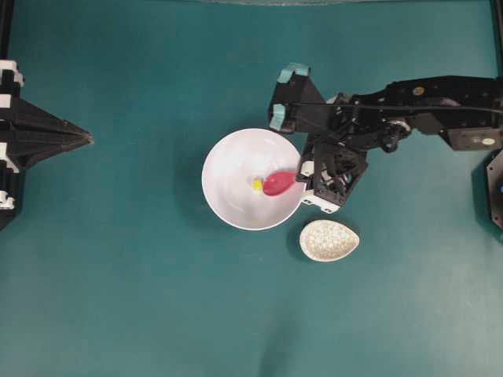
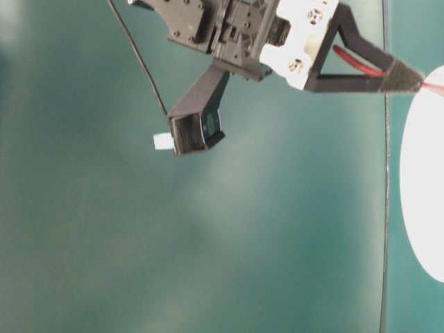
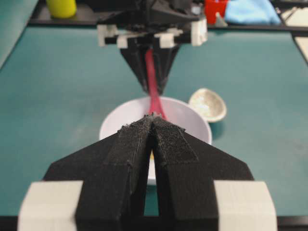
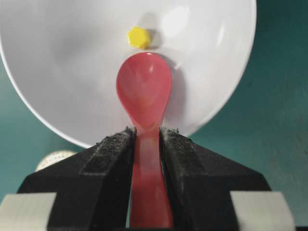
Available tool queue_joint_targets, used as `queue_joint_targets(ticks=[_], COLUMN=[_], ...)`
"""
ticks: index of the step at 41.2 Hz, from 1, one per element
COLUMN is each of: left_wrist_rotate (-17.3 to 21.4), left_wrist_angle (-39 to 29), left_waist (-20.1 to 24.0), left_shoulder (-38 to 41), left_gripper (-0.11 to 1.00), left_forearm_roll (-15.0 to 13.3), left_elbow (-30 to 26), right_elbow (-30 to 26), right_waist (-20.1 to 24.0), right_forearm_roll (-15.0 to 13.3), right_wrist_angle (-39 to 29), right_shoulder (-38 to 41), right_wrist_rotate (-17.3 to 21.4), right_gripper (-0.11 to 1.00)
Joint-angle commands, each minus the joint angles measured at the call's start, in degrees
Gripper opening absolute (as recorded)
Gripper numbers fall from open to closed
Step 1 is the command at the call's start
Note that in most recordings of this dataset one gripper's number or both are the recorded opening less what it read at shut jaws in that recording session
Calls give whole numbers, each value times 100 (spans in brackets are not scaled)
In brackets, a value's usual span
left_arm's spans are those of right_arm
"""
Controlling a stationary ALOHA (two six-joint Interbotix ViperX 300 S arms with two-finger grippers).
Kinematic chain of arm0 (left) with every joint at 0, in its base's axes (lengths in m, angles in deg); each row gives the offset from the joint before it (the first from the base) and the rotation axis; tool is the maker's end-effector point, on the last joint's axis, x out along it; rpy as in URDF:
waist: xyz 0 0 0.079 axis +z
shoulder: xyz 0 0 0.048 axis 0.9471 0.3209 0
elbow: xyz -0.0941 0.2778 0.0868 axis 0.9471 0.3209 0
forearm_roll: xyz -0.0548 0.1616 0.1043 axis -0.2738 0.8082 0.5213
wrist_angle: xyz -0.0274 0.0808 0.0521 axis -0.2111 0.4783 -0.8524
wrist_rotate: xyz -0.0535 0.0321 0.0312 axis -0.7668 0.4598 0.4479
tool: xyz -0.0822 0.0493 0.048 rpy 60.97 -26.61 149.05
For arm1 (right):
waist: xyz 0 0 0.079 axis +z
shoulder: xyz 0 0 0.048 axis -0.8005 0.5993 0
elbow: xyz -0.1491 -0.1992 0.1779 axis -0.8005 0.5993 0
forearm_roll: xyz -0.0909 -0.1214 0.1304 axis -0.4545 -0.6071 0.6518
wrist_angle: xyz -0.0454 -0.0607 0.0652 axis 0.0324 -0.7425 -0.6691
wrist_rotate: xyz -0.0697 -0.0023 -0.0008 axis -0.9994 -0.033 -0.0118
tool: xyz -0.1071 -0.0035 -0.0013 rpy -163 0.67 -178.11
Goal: Scoop the yellow hexagonal prism block from the bowl with a spoon using the right arm.
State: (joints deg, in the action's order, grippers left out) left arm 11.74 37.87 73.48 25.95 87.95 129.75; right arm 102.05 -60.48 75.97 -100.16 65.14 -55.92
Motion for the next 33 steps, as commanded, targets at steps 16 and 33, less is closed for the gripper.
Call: queue_joint_targets(ticks=[16,33], left_wrist_rotate=[9,9], left_wrist_angle=[26,26], left_waist=[18,18], left_shoulder=[18,0], left_gripper=[1,1], left_forearm_roll=[18,18], left_elbow=[-114,-114], right_elbow=[-246,-246], right_waist=[-18,-9], right_forearm_roll=[-53,-53], right_wrist_angle=[88,519], right_shoulder=[88,211], right_wrist_rotate=[18,26], right_gripper=[25,25])
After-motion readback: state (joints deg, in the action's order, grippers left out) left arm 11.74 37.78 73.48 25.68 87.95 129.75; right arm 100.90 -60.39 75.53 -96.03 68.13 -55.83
